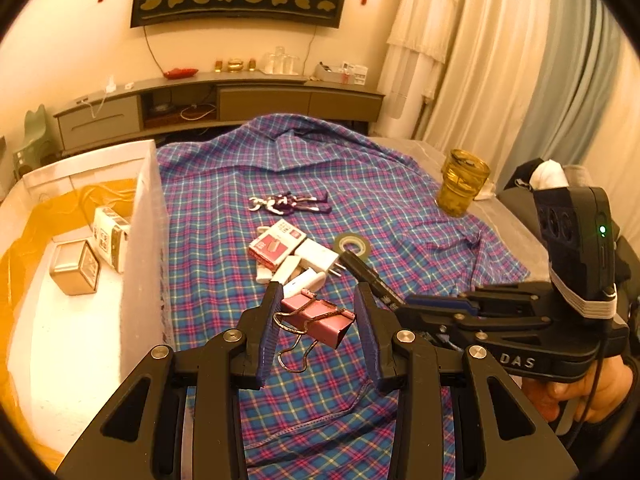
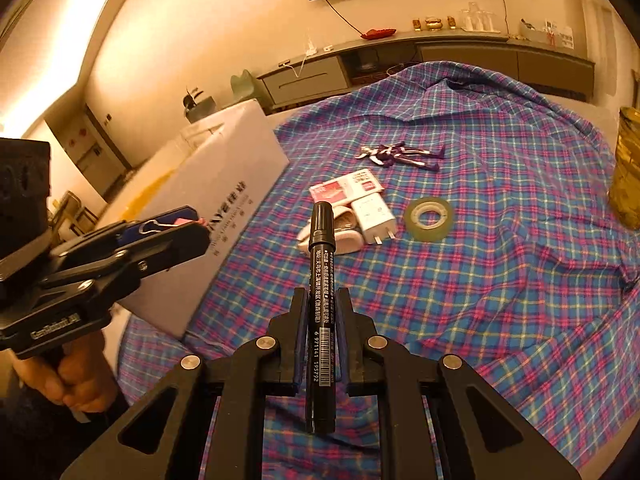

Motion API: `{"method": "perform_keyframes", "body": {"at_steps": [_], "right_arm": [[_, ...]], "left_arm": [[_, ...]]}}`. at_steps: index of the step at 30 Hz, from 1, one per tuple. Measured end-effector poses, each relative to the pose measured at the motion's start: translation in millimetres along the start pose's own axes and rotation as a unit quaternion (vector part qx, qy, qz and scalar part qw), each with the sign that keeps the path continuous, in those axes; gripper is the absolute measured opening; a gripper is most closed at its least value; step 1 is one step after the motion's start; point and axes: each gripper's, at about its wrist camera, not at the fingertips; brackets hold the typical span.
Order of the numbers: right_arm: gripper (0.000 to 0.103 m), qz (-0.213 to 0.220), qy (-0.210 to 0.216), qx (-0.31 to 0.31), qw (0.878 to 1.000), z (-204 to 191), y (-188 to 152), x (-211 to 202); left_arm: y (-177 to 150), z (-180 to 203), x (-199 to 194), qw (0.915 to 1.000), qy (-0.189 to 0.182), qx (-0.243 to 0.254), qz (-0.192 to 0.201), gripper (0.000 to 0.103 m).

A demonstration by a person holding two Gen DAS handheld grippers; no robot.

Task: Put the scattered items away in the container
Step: 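Carry the binder clip and marker with both tools over the cardboard box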

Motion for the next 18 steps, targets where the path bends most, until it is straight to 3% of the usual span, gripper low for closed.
{"method": "perform_keyframes", "body": {"at_steps": [18], "right_arm": [[0.015, 0.039, 0.053, 0.029, 0.997, -42, 22, -31]], "left_arm": [[5, -35, -44, 0.9984, 0.004, -0.042, 0.037, 0.038]]}}
Point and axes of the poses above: each gripper's, at about its wrist camera, not at the fingertips, and x roughly the way its jaws point, z to its right, y to its top
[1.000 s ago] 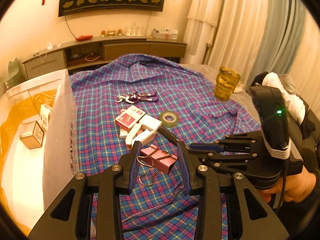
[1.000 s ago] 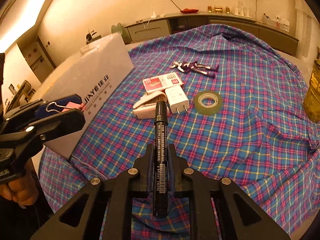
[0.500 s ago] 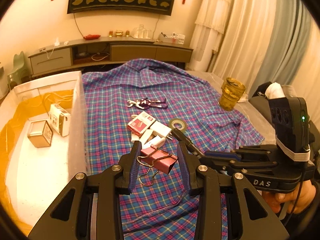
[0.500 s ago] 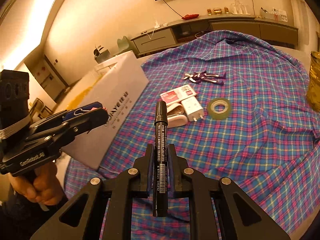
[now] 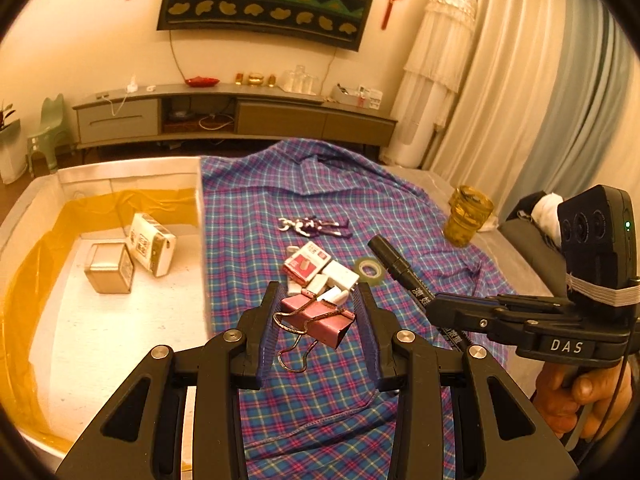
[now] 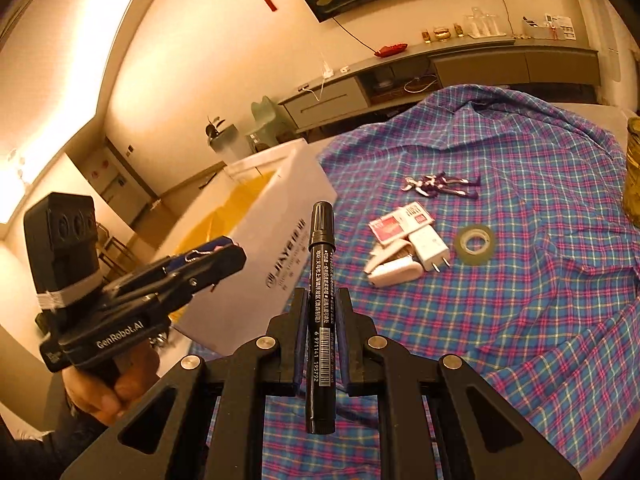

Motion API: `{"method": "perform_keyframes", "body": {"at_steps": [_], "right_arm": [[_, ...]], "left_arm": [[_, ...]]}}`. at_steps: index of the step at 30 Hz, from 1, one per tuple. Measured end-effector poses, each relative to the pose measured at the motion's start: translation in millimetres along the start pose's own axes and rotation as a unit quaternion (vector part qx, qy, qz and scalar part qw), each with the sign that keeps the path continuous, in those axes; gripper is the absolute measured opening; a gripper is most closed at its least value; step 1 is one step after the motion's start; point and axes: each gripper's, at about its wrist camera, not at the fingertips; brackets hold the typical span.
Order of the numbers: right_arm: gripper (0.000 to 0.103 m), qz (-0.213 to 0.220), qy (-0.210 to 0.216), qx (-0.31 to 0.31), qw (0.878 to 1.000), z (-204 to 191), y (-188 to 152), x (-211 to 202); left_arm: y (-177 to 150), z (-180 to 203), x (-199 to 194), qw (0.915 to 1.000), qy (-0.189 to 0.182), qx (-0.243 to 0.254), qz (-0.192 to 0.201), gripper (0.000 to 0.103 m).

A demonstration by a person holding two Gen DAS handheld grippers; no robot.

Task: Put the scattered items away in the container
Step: 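Carry the binder clip and marker with both tools over the cardboard box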

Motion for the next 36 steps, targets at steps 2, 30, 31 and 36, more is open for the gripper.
{"method": "perform_keyframes", "body": {"at_steps": [2, 30, 31, 36], "right_arm": [[0.015, 0.002, 0.004, -0.005, 1.0, -9, 5, -1], [0.015, -0.011, 0.049, -0.089, 0.995, -126, 52, 39], [0.015, -0.013, 0.049, -0.09, 0.995, -128, 53, 42], [0.015, -0.023, 0.051, -0.097, 0.994, -139, 58, 55]], "left_arm": [[2, -4, -5, 1.0, 0.002, -0.006, 0.007, 0.038], [28, -96, -67, 0.991, 0.03, -0.114, 0.063, 0.038], [28, -100, -68, 0.9905, 0.031, -0.118, 0.063, 0.038], [30, -117, -73, 0.9871, 0.037, -0.142, 0.064, 0.038]]}}
Point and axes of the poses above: each gripper's, at about its wrist camera, not at the fingertips, and x roughly the way its jaws point, z to its right, y to its top
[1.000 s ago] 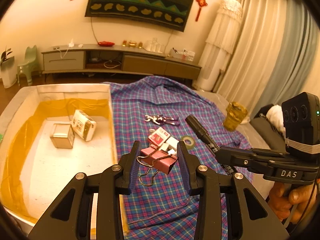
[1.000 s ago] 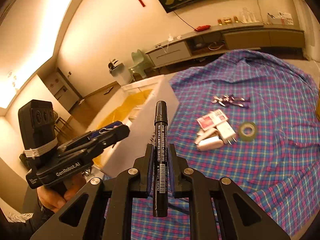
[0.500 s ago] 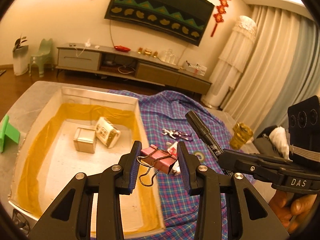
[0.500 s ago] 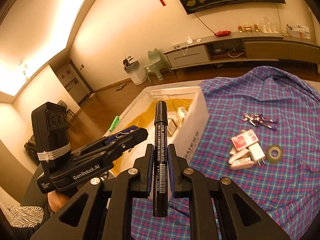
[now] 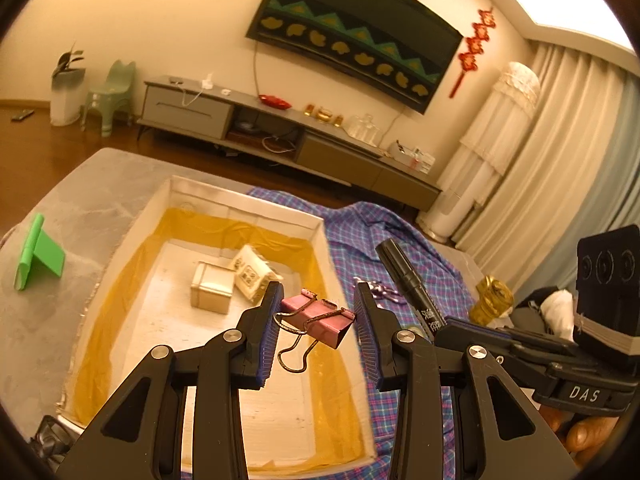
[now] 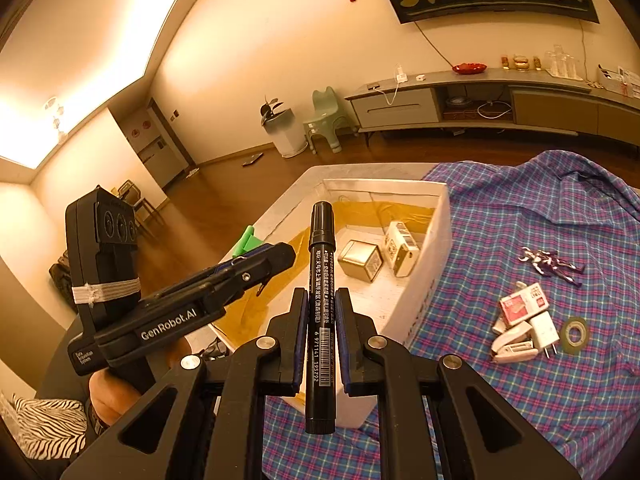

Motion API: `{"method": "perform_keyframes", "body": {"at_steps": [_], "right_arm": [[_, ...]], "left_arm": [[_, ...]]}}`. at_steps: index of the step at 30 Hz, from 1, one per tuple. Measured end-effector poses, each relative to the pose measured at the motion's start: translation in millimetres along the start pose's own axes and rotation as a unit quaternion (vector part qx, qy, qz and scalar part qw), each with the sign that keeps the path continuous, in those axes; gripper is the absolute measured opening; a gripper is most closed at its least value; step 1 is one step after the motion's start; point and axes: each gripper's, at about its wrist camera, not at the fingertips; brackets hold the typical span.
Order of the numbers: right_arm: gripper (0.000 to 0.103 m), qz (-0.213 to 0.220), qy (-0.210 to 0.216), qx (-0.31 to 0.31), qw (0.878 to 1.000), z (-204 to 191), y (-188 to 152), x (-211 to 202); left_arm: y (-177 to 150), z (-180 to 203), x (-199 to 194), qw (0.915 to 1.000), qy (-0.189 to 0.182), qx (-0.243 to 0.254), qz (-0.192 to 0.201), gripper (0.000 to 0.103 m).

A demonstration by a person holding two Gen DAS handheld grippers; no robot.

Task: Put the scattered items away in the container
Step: 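Carry the binder clip and marker with both tools over the cardboard box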

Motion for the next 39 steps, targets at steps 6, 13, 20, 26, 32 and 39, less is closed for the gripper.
{"method": "perform_keyframes", "body": {"at_steps": [6, 13, 20, 26, 32, 39], "right_arm": [[0.015, -0.015, 0.0, -0.005, 1.0, -6, 7, 18], [0.015, -0.035, -0.005, -0.012, 0.999, -11, 11, 40], [0.015, -0.056, -0.015, -0.024, 0.998, -15, 13, 63], [0.015, -0.077, -0.03, -0.033, 0.996, -13, 10, 82], [0.015, -0.1, -0.047, -0.04, 0.993, -11, 8, 99], [0.015, -0.134, -0.081, -0.075, 0.985, -18, 4, 122]], "left_arm": [[6, -22, -2, 0.9996, 0.01, -0.027, 0.002, 0.038], [10, -39, 1, 0.9986, 0.02, -0.049, -0.004, 0.038], [7, -56, 12, 0.9968, 0.041, -0.065, -0.025, 0.038], [0, -69, 26, 0.9943, 0.06, -0.072, -0.051, 0.038], [-7, -77, 43, 0.9907, 0.081, -0.073, -0.081, 0.038], [-12, -82, 54, 0.9869, 0.108, -0.06, -0.104, 0.038]]}}
Point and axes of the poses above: each gripper's, at about its wrist camera, not at the fingertips, and x roughly the way its jaws point, z to its right, y to its top
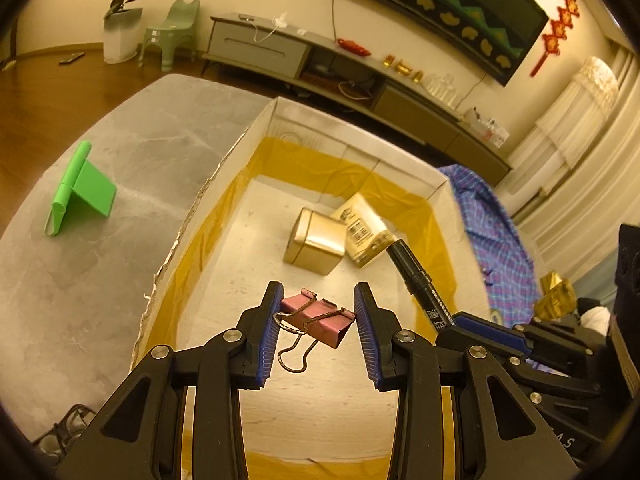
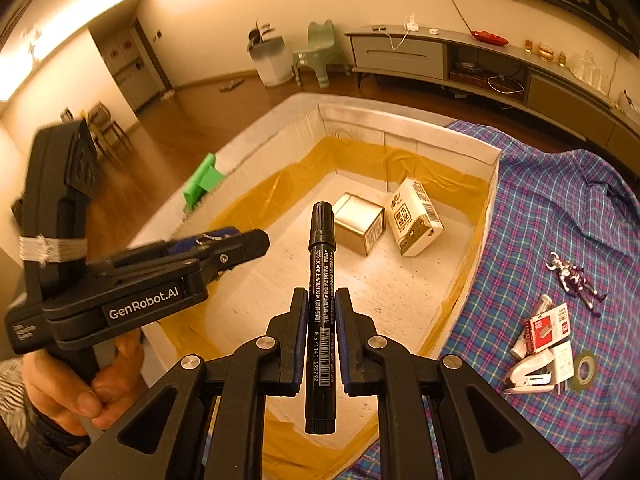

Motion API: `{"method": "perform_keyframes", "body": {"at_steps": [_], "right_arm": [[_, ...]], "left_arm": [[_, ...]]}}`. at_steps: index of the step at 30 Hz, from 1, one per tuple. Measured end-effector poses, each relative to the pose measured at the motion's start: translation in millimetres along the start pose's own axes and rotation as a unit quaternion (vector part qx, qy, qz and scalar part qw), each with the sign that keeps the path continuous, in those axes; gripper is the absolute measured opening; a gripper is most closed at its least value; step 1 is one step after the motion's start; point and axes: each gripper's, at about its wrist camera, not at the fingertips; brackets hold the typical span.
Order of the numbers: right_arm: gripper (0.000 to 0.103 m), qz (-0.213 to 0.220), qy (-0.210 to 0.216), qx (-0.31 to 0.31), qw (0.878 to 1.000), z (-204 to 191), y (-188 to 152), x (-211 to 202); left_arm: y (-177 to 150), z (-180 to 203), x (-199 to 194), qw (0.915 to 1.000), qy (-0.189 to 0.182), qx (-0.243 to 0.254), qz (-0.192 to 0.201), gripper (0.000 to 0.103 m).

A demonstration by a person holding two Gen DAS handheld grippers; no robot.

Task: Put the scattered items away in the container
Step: 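Carry the binder clip and marker with both tools over the cardboard box, then open both tools to drop the clip and marker into the box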

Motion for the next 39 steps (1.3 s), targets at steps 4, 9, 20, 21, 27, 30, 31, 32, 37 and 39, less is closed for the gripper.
{"method": "perform_keyframes", "body": {"at_steps": [4, 9, 20, 21, 27, 30, 31, 32, 37, 39], "right_arm": [[0.015, -0.021, -0.014, -0.017, 1.0, -5, 2, 12], [0.015, -0.049, -0.019, -0.024, 0.998, -7, 3, 27], [0.015, -0.072, -0.027, -0.023, 0.997, -7, 4, 41], [0.015, -0.072, -0.027, -0.022, 0.997, -7, 4, 41], [0.017, -0.067, -0.022, -0.005, 0.997, 1, 4, 38], [0.017, -0.062, -0.017, -0.001, 0.998, 3, 3, 34], [0.017, -0.06, -0.015, 0.0, 0.998, 3, 3, 32], [0.017, -0.058, -0.014, 0.001, 0.998, 3, 2, 30], [0.017, -0.048, -0.003, -0.008, 0.999, 3, -4, 21], [0.017, -0.037, 0.012, -0.011, 0.999, 3, -6, 16]], "left_arm": [[-2, 1, 5, 0.9997, 0.02, 0.014, -0.009, 0.038], [-3, -1, 13, 0.9988, 0.038, 0.017, -0.028, 0.038], [-4, -6, 14, 0.9978, 0.056, 0.009, -0.036, 0.039], [-4, -7, 14, 0.9975, 0.06, 0.005, -0.036, 0.039], [-4, -7, 15, 0.9976, 0.055, 0.004, -0.042, 0.044], [-4, -7, 14, 0.9976, 0.055, 0.006, -0.042, 0.045], [-4, -7, 13, 0.9976, 0.054, 0.004, -0.042, 0.045], [-4, -7, 13, 0.9977, 0.054, 0.002, -0.041, 0.045], [-3, -4, 7, 0.9979, 0.055, 0.002, -0.033, 0.047], [-3, -1, 3, 0.9981, 0.055, 0.003, -0.028, 0.047]]}}
Point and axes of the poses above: each gripper's, at about its wrist camera, not at the fingertips, and x roughly the way its jaws point, z to its right, y to its top
